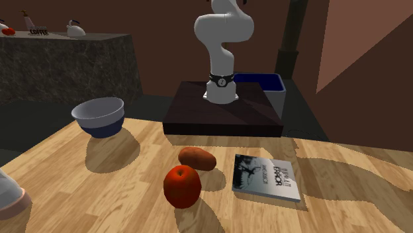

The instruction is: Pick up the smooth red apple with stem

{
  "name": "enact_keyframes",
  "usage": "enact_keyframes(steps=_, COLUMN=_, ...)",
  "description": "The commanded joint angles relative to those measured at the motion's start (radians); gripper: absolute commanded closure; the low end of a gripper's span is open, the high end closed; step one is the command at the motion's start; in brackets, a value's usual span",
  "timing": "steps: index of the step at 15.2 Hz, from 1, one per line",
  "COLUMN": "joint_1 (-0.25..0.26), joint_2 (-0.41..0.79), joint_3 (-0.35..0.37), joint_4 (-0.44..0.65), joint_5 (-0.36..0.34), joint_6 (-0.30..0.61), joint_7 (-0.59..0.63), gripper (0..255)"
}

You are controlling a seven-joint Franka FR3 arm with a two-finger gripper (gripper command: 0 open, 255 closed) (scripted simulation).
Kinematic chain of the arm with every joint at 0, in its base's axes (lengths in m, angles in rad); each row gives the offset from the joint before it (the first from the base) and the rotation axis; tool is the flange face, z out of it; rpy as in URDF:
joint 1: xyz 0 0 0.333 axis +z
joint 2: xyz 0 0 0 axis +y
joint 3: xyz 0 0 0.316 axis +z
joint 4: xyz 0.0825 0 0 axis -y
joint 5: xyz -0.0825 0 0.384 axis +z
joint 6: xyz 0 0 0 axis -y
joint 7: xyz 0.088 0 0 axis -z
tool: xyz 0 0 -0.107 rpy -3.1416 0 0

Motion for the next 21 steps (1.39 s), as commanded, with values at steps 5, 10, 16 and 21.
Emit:
enact_keyframes(steps=5, joint_1=-0.009, joint_2=0.122, joint_3=-0.057, joint_4=-0.010, joint_5=0.000, joint_6=0.111, joint_7=-0.043, gripper=0)
enact_keyframes(steps=10, joint_1=-0.011, joint_2=0.297, joint_3=-0.124, joint_4=0.008, joint_5=0.017, joint_6=0.240, joint_7=-0.104, gripper=0)
enact_keyframes(steps=16, joint_1=-0.005, joint_2=0.533, joint_3=-0.197, joint_4=0.074, joint_5=0.073, joint_6=0.367, joint_7=-0.196, gripper=0)
enact_keyframes(steps=21, joint_1=-0.003, joint_2=0.742, joint_3=-0.242, joint_4=0.164, joint_5=0.157, joint_6=0.441, joint_7=-0.290, gripper=0)
